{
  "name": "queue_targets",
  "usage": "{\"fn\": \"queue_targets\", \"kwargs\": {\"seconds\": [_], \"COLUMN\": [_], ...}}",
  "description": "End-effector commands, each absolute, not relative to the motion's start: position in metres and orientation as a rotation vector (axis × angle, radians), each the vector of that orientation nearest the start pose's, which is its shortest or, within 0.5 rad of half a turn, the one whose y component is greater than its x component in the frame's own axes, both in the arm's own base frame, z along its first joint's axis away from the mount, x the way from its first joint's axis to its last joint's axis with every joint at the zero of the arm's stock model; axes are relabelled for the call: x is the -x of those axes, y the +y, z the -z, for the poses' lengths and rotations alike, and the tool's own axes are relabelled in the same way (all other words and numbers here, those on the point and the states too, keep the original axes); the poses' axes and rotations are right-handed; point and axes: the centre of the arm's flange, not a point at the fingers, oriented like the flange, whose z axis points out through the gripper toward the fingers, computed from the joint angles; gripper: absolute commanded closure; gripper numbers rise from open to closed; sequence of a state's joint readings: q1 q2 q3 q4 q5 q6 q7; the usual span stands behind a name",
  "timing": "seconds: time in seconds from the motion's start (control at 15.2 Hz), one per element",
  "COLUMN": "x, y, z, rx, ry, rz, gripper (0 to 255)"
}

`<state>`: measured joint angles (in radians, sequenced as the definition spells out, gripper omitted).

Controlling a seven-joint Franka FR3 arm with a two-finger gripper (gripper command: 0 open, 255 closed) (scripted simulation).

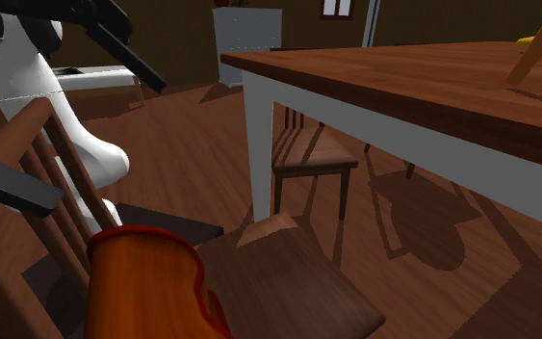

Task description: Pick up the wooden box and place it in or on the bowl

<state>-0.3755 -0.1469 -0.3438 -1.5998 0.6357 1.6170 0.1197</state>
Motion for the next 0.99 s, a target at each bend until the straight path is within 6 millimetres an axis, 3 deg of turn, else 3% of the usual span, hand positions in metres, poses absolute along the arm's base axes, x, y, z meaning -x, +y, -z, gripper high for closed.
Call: {"fn": "queue_targets", "kwargs": {"seconds": [0.0, 0.46, 0.53, 0.59, 0.92], "x": [-0.414, -0.425, -0.408, -0.408, -0.419], "y": [-0.304, -0.336, -0.303, -0.303, -0.326], "z": [-0.711, -0.647, -0.709, -0.709, -0.664], "rx": [2.295, 2.295, 2.181, 2.181, 2.231], "ry": [0.989, 1.276, 1.130, 1.130, 1.273], "rz": [0.438, 0.435, 0.529, 0.529, 0.488], "gripper": [0, 0, 0, 0, 0]}}
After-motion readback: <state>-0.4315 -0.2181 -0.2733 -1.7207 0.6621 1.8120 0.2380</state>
